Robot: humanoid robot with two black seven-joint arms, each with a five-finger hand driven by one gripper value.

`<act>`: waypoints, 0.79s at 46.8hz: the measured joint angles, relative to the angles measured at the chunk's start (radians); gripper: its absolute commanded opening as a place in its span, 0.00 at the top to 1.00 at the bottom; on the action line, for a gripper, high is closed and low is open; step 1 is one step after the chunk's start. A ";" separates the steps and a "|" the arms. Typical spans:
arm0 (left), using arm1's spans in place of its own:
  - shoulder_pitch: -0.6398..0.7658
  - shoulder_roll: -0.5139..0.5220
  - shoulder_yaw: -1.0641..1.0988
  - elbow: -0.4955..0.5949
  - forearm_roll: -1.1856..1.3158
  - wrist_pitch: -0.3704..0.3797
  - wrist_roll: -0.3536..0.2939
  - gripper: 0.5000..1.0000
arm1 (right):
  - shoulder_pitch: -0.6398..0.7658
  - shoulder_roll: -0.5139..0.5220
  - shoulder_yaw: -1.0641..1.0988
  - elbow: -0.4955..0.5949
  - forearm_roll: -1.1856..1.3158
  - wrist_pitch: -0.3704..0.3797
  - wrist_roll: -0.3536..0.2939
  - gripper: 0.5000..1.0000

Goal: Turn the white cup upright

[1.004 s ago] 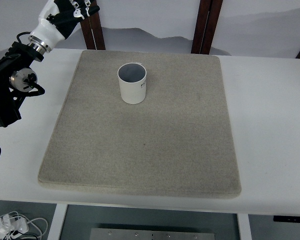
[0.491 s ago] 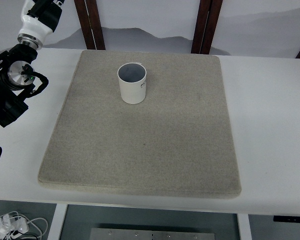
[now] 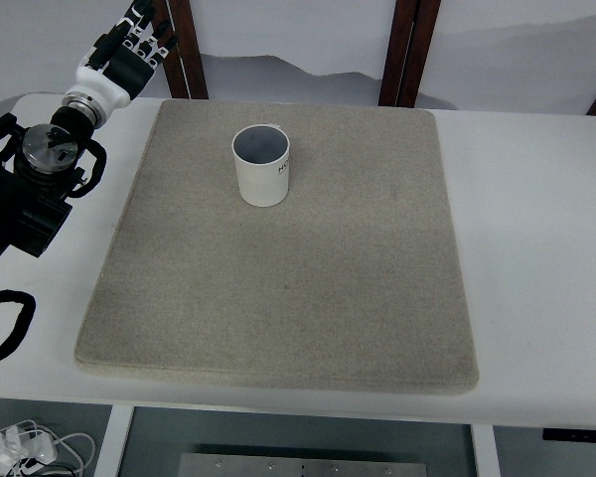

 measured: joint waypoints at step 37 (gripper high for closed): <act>-0.013 -0.008 0.051 0.018 0.079 0.051 -0.028 0.01 | 0.000 0.000 0.000 0.001 -0.002 0.001 0.000 0.10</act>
